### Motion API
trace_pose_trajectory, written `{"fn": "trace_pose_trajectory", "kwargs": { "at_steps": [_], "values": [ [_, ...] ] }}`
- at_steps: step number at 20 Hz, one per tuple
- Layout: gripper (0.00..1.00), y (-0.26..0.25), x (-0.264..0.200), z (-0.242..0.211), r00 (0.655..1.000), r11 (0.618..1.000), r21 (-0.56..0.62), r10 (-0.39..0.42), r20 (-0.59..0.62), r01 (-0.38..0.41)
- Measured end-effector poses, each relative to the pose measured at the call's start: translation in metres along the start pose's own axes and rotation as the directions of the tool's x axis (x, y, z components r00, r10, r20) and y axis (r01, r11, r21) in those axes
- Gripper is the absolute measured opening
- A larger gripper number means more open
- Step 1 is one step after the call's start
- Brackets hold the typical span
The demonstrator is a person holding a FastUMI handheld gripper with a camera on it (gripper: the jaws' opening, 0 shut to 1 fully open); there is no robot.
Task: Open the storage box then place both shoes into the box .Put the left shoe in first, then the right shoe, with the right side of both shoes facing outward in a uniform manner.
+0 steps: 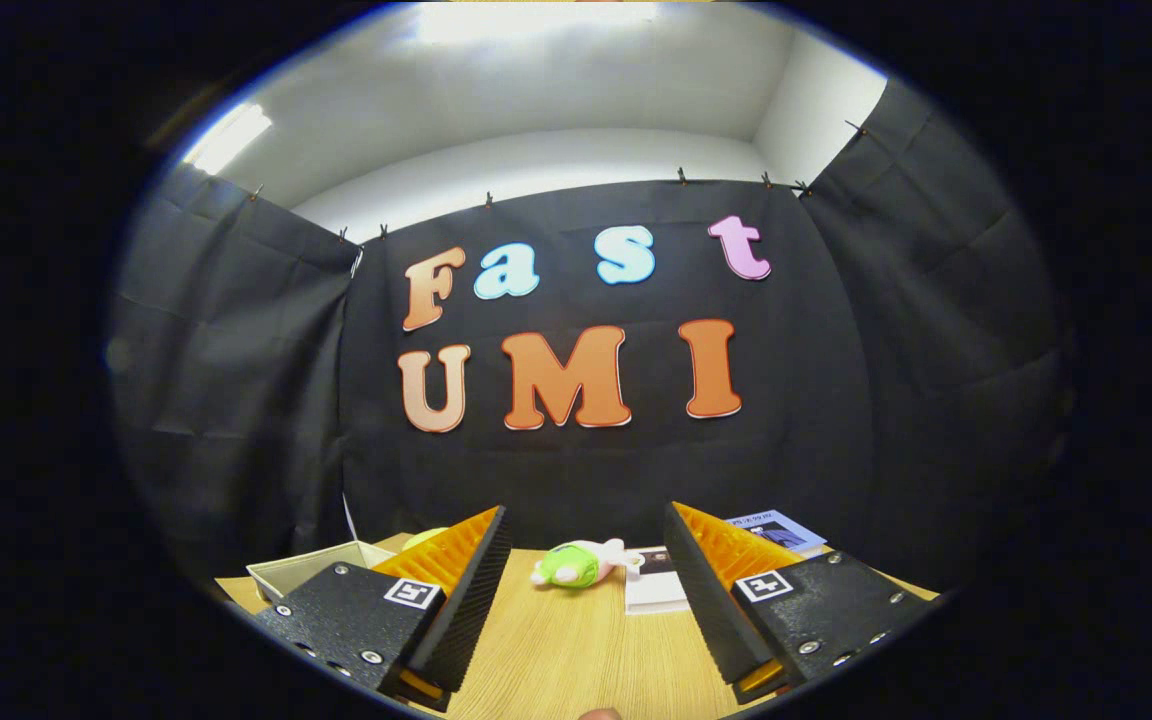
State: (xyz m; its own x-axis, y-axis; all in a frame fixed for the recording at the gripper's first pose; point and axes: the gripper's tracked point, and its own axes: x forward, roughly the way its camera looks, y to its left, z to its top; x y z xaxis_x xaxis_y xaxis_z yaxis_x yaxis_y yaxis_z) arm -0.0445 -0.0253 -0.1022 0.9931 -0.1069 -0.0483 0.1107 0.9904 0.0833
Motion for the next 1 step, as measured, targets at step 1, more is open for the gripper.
{"fn": "trace_pose_trajectory", "kwargs": {
  "at_steps": [1],
  "values": [
    [0.92,-0.0042,-0.001,-0.0002,1.0,1.0,-0.004,-0.005,0.018,0.005]
  ]
}}
